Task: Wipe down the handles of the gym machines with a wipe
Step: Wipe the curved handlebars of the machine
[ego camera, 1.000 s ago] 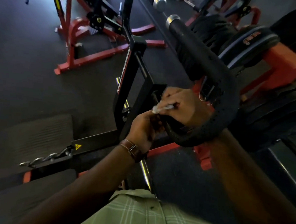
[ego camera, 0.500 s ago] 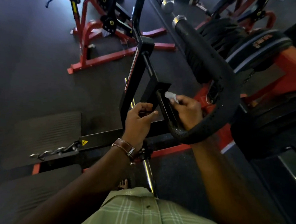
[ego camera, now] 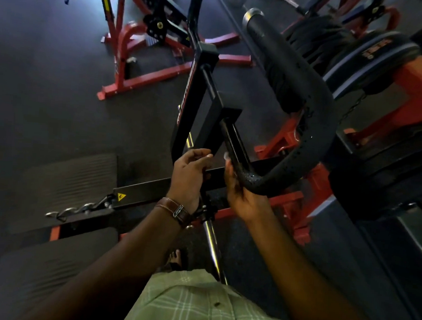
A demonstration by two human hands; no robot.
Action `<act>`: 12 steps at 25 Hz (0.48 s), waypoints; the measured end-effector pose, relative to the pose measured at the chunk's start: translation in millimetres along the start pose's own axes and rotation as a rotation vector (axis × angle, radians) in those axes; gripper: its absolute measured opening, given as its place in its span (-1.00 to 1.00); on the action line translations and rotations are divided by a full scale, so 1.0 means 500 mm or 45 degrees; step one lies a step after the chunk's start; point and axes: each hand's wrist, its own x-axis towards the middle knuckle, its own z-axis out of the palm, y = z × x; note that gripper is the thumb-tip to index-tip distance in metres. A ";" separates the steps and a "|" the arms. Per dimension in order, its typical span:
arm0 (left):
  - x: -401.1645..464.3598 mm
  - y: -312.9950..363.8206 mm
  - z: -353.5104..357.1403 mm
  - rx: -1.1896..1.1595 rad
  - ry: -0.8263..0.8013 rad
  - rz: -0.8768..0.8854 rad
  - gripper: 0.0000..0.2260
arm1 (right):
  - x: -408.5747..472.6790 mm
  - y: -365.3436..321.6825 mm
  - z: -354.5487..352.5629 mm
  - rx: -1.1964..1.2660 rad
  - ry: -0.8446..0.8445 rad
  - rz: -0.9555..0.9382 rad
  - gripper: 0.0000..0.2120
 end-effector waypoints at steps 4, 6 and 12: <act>0.024 -0.008 -0.001 -0.156 -0.179 -0.247 -0.68 | -0.061 0.040 -0.037 -0.133 0.039 -0.175 -0.53; 0.043 0.001 0.011 -0.265 -0.272 -0.417 -0.65 | -0.072 0.081 -0.024 -0.393 0.230 -0.372 -0.75; 0.098 0.025 -0.005 -0.517 -0.722 -0.670 -0.36 | -0.043 0.149 0.050 -2.962 0.205 -2.006 -0.82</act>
